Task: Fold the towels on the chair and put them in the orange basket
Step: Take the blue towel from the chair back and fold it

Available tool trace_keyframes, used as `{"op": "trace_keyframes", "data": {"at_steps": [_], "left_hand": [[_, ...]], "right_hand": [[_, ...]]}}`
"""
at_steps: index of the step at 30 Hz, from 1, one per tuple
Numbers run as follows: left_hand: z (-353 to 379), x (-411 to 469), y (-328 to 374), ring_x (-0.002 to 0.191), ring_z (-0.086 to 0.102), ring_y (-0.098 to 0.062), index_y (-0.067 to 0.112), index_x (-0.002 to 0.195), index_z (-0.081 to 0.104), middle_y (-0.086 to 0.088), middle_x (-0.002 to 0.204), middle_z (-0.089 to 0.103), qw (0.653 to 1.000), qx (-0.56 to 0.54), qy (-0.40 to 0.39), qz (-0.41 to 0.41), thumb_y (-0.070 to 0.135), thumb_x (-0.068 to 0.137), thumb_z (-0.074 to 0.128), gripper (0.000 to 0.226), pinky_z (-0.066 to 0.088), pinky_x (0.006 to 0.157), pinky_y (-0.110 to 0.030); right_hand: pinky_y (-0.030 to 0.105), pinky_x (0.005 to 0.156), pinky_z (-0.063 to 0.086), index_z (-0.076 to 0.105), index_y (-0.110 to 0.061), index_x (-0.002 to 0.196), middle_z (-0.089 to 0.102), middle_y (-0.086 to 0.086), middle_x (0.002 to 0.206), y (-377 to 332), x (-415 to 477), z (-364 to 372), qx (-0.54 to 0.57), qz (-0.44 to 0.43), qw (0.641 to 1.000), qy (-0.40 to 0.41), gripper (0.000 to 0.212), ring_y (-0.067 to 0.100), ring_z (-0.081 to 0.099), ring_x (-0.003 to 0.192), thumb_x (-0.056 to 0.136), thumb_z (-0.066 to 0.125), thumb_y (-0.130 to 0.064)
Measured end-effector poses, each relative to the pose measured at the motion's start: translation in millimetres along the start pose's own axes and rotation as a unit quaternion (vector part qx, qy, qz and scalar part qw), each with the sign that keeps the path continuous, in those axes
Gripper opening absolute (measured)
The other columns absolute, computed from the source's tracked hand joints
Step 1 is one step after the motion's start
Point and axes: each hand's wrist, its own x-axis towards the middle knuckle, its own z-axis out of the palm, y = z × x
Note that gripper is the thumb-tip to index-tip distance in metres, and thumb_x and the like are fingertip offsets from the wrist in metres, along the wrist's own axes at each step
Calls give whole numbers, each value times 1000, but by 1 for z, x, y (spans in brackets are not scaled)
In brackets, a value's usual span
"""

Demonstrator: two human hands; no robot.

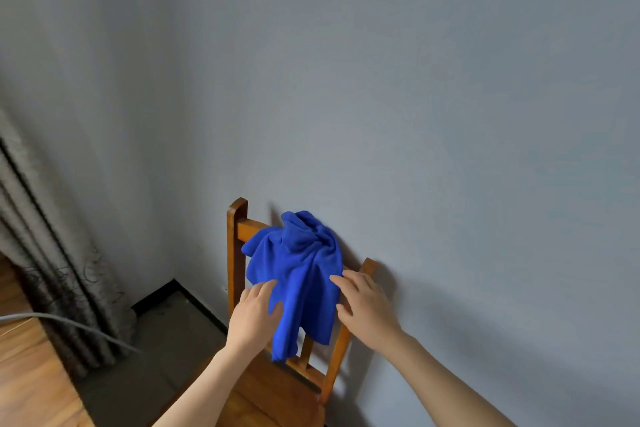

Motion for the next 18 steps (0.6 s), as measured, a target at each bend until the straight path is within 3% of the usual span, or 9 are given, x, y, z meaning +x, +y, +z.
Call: {"op": "trace_keyframes", "data": {"at_steps": [7,12,18], "left_hand": [[-12,46,31,136,30,-19,20,145,24,1,148,35,999,36,6,3,30,95,45,55,40,96,-27],[-4,73,47,138,27,-20,23,148,15,-1,153,23,998,68,-13,-6,30,93,47,64,40,98,-28],[10,86,56,128,38,-18,22,141,34,2,145,38,999,36,22,-35,26,94,47,49,43,93,-27]], "right_hand": [[34,110,27,20,-22,147,19,3,153,19,64,-11,-23,-55,997,-40,55,22,20,140,96,41,-26],[37,104,36,21,-22,146,23,7,150,35,87,1,-49,-53,994,-85,56,29,33,131,95,44,-26],[38,94,41,30,-15,140,41,11,136,37,95,10,-73,-60,994,-59,45,29,50,115,97,41,-24]]}}
